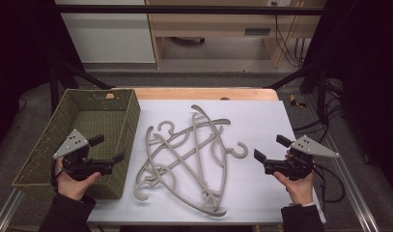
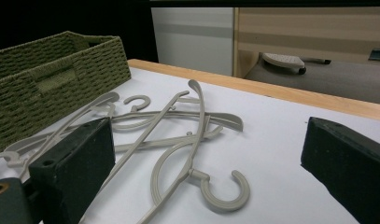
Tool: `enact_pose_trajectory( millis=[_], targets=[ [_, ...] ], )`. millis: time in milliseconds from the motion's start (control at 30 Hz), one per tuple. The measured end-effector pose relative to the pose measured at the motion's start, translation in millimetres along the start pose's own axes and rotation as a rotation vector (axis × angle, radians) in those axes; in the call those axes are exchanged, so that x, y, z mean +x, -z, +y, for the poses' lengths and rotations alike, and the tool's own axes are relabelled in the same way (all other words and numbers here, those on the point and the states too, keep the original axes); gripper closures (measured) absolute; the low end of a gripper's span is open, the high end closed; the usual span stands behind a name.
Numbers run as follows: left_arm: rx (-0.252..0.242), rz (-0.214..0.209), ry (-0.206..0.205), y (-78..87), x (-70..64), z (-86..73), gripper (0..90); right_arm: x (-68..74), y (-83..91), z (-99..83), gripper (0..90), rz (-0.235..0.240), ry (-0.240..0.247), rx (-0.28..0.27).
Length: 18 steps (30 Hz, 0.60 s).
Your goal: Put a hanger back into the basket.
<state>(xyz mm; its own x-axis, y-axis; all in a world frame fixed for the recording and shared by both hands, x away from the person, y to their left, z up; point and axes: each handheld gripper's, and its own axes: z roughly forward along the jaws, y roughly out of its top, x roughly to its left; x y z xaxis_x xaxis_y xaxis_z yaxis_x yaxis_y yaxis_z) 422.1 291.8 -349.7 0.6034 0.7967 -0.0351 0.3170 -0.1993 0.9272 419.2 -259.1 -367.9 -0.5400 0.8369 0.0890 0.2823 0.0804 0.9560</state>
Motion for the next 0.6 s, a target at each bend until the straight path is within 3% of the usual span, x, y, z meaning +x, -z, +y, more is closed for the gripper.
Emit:
enact_pose_trajectory(
  millis=[267, 600],
  targets=[
    [-0.003, -0.01, -0.005, -0.5, -7.2, 2.7, 4.6, 0.1, 0.2, 0.0, 3.3, 0.0, 0.0, -0.001],
    [0.003, -0.026, -0.032, -9.9, -26.3, 5.5, 5.1, 4.5, -1.6, 1.3, 3.3, 0.004, 0.005, 0.008]
  ],
)
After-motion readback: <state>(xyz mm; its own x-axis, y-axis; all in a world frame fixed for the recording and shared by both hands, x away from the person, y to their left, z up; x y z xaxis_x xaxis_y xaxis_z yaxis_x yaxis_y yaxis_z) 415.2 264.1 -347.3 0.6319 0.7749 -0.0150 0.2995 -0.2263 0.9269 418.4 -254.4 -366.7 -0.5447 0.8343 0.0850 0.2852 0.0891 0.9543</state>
